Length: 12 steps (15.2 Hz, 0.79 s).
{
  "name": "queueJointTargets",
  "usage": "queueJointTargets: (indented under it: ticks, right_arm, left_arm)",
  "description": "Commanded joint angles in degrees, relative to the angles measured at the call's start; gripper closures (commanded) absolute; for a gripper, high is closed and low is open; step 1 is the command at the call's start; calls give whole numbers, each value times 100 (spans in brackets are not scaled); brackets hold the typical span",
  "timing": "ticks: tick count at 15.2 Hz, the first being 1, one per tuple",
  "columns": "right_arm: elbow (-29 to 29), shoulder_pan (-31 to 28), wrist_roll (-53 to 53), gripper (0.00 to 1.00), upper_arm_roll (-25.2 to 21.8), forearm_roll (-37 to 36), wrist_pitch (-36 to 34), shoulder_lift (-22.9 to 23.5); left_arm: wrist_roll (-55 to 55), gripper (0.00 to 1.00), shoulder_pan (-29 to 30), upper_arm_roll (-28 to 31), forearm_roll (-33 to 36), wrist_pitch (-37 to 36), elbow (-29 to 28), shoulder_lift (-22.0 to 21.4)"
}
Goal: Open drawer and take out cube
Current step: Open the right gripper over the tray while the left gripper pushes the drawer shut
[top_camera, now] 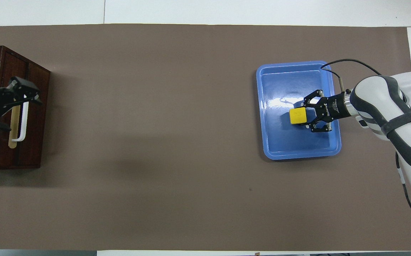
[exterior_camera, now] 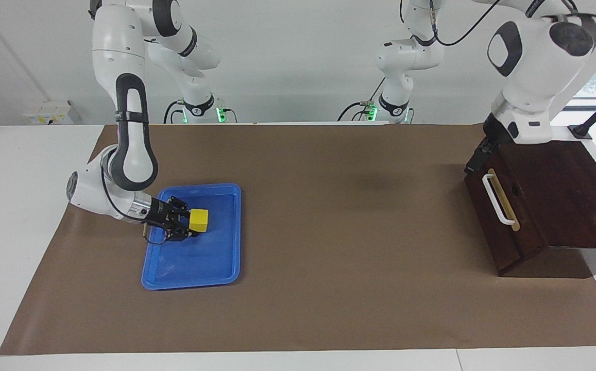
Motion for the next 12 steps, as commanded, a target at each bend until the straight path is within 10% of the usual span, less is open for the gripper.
queueJointTargets:
  ticks: [1, 12]
  right_arm:
    - [-232, -36, -217, 0, -5, -316, 121, -111]
    - [-65, -36, -95, 0, -5, -396, -107, -120]
  left_arm:
    - [1644, 0, 51, -5, -109, -469, 112, 46]
    - [2906, 0, -123, -32, -127, -1093, 823, 680]
